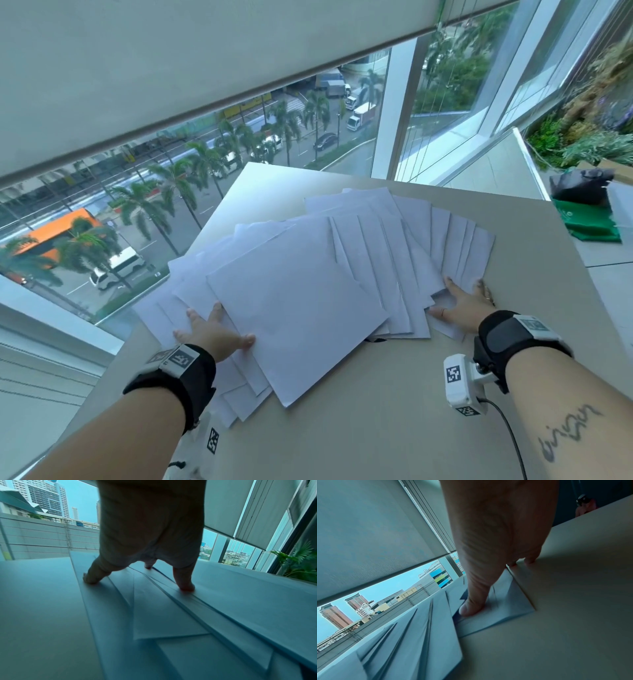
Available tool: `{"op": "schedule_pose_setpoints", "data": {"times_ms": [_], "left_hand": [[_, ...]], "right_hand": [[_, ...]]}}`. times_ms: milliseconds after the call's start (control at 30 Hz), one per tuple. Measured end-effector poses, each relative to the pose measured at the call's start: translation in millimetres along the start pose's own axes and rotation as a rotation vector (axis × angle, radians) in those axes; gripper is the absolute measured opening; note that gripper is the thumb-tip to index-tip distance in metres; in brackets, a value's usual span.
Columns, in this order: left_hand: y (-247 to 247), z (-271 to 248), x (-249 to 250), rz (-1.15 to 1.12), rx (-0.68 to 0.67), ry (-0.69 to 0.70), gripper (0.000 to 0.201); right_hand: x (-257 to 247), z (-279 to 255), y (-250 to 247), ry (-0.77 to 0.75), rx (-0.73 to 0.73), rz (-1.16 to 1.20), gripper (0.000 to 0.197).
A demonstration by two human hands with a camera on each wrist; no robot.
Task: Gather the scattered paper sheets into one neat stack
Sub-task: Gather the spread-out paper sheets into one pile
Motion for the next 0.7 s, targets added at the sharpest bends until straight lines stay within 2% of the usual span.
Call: {"op": "schedule_pose_setpoints", "data": {"times_ms": [267, 700], "left_hand": [[-12, 19, -8, 0.041, -0.023, 0.086, 0.106], [-5, -10, -28, 0.025, -0.059, 0.145, 0.102]], "right_hand": [[-26, -14, 13, -0.021, 0.006, -0.017, 0.083], [-34, -54, 44, -0.049, -0.011, -0.085, 0.083]]}}
Point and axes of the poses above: each hand's wrist, its own z-axis towards the middle knuckle, its own y-axis out of the palm, x = y × z, the point moved 4 cm from there along z, towards the middle knuckle, and after that the axes turned 8 degrees about y, right-handed, at the moved point
